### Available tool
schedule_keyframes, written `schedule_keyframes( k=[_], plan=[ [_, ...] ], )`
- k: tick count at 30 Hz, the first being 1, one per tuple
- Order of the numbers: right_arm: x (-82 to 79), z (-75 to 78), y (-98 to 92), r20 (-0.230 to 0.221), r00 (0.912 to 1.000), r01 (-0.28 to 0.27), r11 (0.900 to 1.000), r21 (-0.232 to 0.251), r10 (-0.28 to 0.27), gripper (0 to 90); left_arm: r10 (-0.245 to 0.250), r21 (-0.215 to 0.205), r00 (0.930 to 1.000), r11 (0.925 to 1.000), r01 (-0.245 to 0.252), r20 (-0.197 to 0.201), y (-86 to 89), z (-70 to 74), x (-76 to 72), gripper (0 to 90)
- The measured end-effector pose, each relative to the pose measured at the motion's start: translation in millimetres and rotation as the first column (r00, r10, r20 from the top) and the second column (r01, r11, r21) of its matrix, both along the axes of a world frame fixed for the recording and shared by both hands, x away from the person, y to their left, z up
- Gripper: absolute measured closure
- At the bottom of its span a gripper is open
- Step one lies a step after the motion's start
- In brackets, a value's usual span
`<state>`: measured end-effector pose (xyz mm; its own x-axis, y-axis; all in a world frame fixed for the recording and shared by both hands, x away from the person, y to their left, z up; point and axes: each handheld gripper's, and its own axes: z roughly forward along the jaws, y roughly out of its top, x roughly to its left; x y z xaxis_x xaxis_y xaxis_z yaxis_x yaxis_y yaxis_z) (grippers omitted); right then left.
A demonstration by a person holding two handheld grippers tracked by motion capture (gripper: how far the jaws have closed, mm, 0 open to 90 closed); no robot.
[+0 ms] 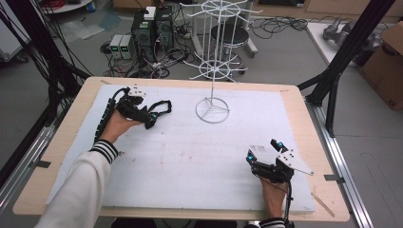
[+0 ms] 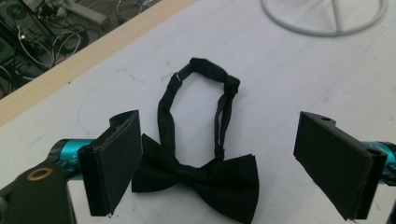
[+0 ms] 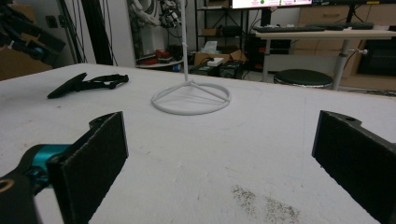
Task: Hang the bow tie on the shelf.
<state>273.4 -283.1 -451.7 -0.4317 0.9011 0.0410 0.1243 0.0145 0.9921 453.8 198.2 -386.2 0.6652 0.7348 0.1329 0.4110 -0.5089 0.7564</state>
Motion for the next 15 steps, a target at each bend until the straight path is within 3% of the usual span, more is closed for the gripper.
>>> schedule_keyframes(
  k=[8, 11, 13, 15],
  plan=[
    [-0.1, 0.1, 0.1, -0.003, 1.0, 0.001, 1.0, 0.003, -0.001, 2.5, 0.003, 0.015, 0.9994, 0.9999, -0.002, -0.034, -3.7, -11.5, 7.9, 16.0],
    [-0.1, 0.0, 0.3, -0.005, 1.0, 0.001, 1.0, 0.003, -0.001, 2.4, 0.005, 0.027, 0.9985, 0.9996, -0.003, -0.055, -3.7, -12.4, 9.9, 16.2],
    [-0.1, 0.0, 0.4, -0.007, 1.0, 0.002, 1.0, 0.002, -0.002, 2.4, 0.001, 0.058, 0.9977, 0.9983, 0.003, -0.068, -6.4, -11.0, 12.9, 16.2],
    [-0.1, 0.1, 0.3, -0.008, 1.0, 0.003, 1.0, 0.001, -0.003, 2.5, -0.001, 0.055, 0.9976, 0.9985, 0.005, -0.07, -11.0, -7.6, 16.6, 16.2]
  ],
)
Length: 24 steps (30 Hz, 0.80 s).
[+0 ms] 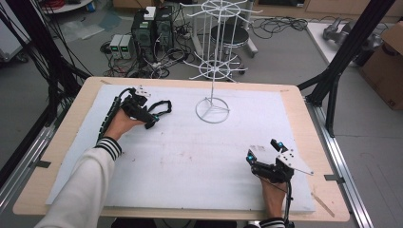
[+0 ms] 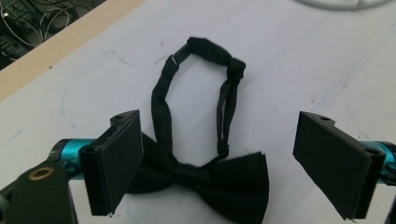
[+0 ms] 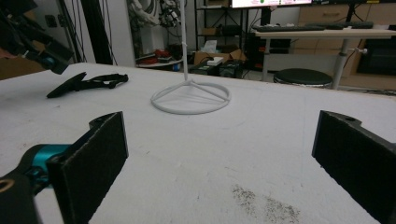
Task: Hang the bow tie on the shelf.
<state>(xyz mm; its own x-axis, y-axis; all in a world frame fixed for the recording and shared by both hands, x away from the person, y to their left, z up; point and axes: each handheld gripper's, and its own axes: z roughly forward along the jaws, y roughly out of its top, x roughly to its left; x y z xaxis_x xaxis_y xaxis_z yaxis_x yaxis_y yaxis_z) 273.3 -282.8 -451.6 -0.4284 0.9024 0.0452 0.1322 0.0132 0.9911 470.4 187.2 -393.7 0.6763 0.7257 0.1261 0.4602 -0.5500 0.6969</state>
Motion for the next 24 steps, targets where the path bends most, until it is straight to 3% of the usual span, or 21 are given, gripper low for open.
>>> schedule_keyframes(
  k=[11, 16, 19, 22, 24],
  plan=[
    [0.4, 0.0, -0.5, -0.002, 1.0, -0.002, 1.0, 0.003, 0.002, 2.5, -0.002, 0.073, 0.9989, 0.9973, 0.005, -0.047, -18.3, -7.7, 14.2, 23.2],
    [0.5, 0.0, -0.2, -0.002, 1.0, -0.002, 1.0, 0.002, 0.002, 2.4, -0.015, 0.116, 0.9984, 0.993, 0.021, -0.054, -22.6, -12.7, 16.1, 32.7],
    [0.6, 0.1, -0.5, 0.0, 1.0, -0.002, 1.0, -0.001, 0.002, 2.4, -0.007, 0.139, 0.9975, 0.9902, 0.017, -0.07, -24.8, -16.5, 16.9, 36.6],
    [0.4, 0.1, -0.1, -0.002, 1.0, -0.002, 1.0, -0.001, 0.002, 2.5, 0.03, 0.175, 0.9978, 0.9843, -0.019, -0.059, -26.2, -17.6, 16.5, 42.7],
    [-0.2, 0.1, 0.4, -0.01, 1.0, -0.002, 1.0, 0.004, 0.002, 2.4, 0.035, 0.17, 0.9972, 0.9852, -0.023, -0.066, -25.6, -17.8, 16.9, 46.4]
  ],
)
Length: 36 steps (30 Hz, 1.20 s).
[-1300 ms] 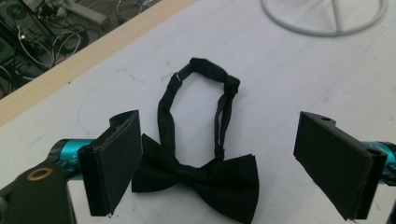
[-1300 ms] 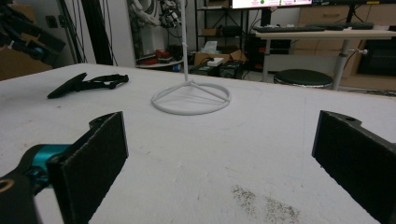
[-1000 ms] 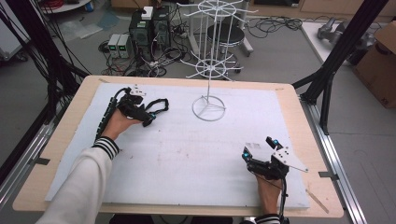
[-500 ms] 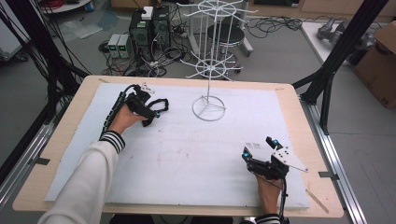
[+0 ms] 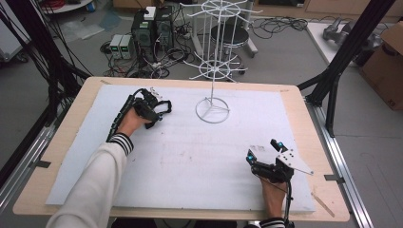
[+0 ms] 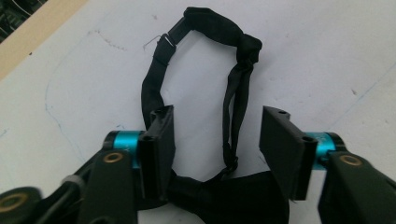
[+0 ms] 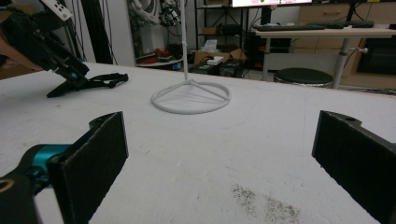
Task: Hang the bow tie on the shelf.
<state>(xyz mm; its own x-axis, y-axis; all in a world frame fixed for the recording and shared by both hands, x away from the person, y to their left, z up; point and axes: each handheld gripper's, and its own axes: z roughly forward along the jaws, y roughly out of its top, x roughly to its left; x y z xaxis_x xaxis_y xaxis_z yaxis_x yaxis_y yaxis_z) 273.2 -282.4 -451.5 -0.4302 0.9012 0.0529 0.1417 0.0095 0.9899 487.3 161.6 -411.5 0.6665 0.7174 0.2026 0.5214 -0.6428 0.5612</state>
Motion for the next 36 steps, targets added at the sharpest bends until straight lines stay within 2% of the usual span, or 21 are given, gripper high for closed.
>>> schedule_keyframes(
  k=[3, 9, 14, 18, 22, 25, 29, 33, 36],
  plan=[
    [0.6, 0.0, -0.5, 0.008, 1.0, 0.002, 1.0, -0.005, -0.002, 2.4, -0.005, 0.004, 1.0, 1.0, 0.005, -0.005, -0.1, -0.3, 0.0, 51.2],
    [0.7, -0.1, -0.7, 0.008, 1.0, 0.001, 1.0, -0.005, -0.001, 2.5, -0.001, 0.019, 0.9998, 0.9998, 0.001, -0.017, -2.0, -2.7, 0.5, 52.9],
    [0.7, -0.1, -1.1, 0.007, 1.0, -0.001, 1.0, -0.002, 0.001, 2.4, -0.008, 0.032, 0.9997, 0.9995, 0.009, -0.022, -5.6, -3.3, 0.7, 61.1],
    [0.5, -0.1, -1.1, 0.002, 1.0, 0.0, 1.0, 0.004, 0.0, 2.4, -0.021, 0.058, 0.9995, 0.9981, 0.022, -0.023, -10.0, -2.6, 1.3, 69.1],
    [0.7, -0.1, -1.2, 0.003, 1.0, -0.001, 1.0, 0.003, 0.001, 2.4, -0.019, 0.08, 0.9987, 0.9965, 0.023, -0.047, -13.1, -7.3, 1.5, 70.2],
    [0.7, -0.1, -1.2, 0.004, 1.0, -0.001, 1.0, 0.003, 0.001, 2.4, -0.02, 0.073, 0.9985, 0.997, 0.024, -0.052, -12.3, -6.9, 2.4, 71.1],
    [0.9, -0.1, -1.2, 0.007, 1.0, -0.002, 1.0, 0.001, 0.002, 2.4, -0.004, 0.071, 0.9981, 0.9975, 0.009, -0.062, -12.7, -7.4, 2.5, 84.2],
    [0.7, -0.1, -1.3, 0.003, 1.0, 0.0, 1.0, 0.003, 0.0, 2.4, -0.012, 0.087, 0.9985, 0.9961, 0.016, -0.053, -14.3, -7.8, 1.9, 86.4],
    [0.7, -0.1, -1.1, 0.004, 1.0, 0.0, 1.0, 0.003, 0.0, 2.4, -0.006, 0.082, 0.999, 0.9966, 0.01, -0.044, -13.9, -7.6, 1.8, 86.7]
  ],
)
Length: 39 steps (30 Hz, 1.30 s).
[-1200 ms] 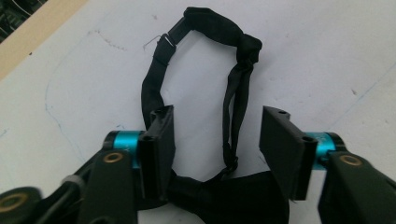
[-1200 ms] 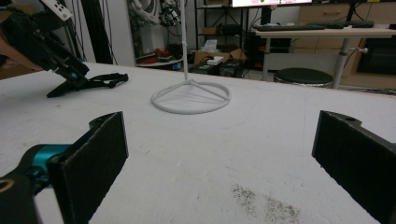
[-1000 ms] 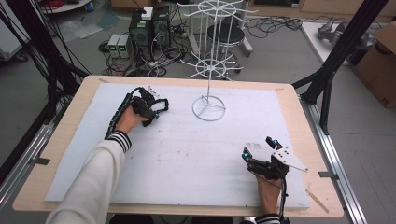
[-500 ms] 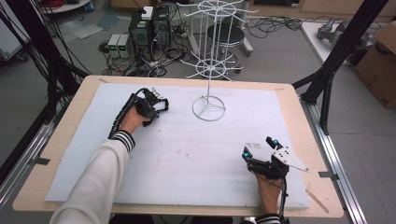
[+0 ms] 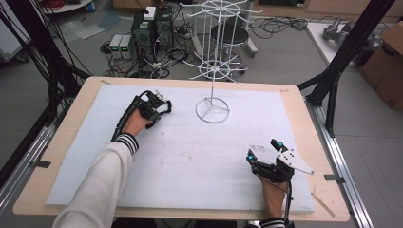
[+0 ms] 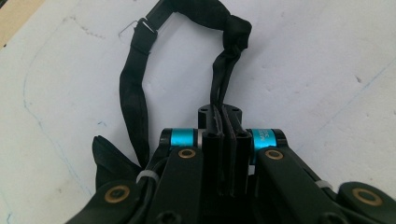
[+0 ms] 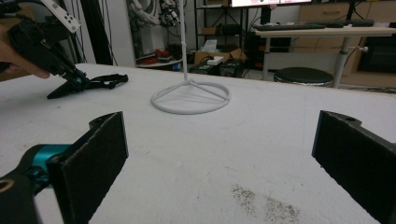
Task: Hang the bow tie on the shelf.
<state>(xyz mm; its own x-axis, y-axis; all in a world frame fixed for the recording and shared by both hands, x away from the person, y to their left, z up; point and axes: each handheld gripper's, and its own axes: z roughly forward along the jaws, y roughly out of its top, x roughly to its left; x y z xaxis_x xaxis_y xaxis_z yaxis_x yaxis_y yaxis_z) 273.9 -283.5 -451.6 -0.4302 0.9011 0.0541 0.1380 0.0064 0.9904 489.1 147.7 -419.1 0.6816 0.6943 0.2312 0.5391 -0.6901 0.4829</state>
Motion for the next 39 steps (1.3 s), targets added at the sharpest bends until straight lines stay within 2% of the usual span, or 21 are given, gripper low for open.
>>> schedule_keyframes(
  k=[4, 8, 10, 14, 20, 24, 29, 31, 34, 38, 39],
  plan=[
    [0.0, 0.0, 0.0, 0.0, 1.0, 0.0, 1.0, 0.0, 0.0, 2.4, 0.004, -0.02, 1.0, 0.9998, -0.004, 0.001, 1.5, 1.6, 0.1, 86.8],
    [0.0, 0.0, 0.0, -0.001, 1.0, 0.0, 1.0, 0.001, 0.0, 2.4, 0.011, -0.061, 0.9999, 0.9981, -0.011, 0.0, 3.5, 3.9, -0.4, 86.8],
    [0.0, 0.0, 0.0, 0.0, 1.0, 0.0, 1.0, 0.0, 0.0, 2.4, 0.015, -0.109, 0.9998, 0.9939, -0.013, 0.015, 4.6, 5.1, -1.9, 87.0],
    [0.2, 0.0, 0.0, 0.003, 1.0, -0.002, 1.0, -0.003, 0.002, 2.4, 0.016, -0.121, 0.9993, 0.9926, -0.011, 0.035, 8.3, 7.8, -4.8, 87.1],
    [0.2, 0.0, 0.0, 0.003, 1.0, -0.002, 1.0, -0.003, 0.002, 2.4, 0.029, -0.188, 0.9962, 0.9821, -0.013, 0.082, 16.6, 15.4, -11.1, 87.2],
    [0.2, 0.0, 0.1, 0.004, 1.0, -0.002, 1.0, -0.005, 0.002, 2.4, 0.03, -0.252, 0.9951, 0.9676, -0.005, 0.094, 21.0, 23.3, -14.8, 87.2],
    [0.1, 0.0, 0.2, 0.006, 1.0, 0.0, 1.0, -0.008, 0.0, 2.4, 0.018, -0.301, 0.9922, 0.9534, 0.02, 0.123, 21.8, 32.6, -19.4, 87.2],
    [0.0, 0.1, 0.1, 0.005, 1.0, 0.0, 1.0, -0.008, 0.0, 2.4, 0.02, -0.325, 0.9917, 0.9454, 0.023, 0.127, 22.6, 35.6, -20.6, 87.2],
    [0.0, 0.1, 0.1, 0.005, 1.0, 0.0, 1.0, -0.007, 0.0, 2.4, 0.018, -0.373, 0.99, 0.927, 0.036, 0.14, 24.7, 40.2, -22.3, 87.2],
    [0.0, 0.0, 0.0, 0.005, 1.0, 0.0, 1.0, -0.005, 0.0, 2.4, 0.045, -0.443, 0.9858, 0.8957, 0.032, 0.162, 26.4, 49.0, -26.4, 87.3],
    [0.1, 0.0, 0.0, 0.005, 1.0, -0.002, 1.0, -0.005, 0.002, 2.4, 0.049, -0.455, 0.9843, 0.8899, 0.034, 0.17, 26.2, 51.4, -28.0, 87.2]
  ],
)
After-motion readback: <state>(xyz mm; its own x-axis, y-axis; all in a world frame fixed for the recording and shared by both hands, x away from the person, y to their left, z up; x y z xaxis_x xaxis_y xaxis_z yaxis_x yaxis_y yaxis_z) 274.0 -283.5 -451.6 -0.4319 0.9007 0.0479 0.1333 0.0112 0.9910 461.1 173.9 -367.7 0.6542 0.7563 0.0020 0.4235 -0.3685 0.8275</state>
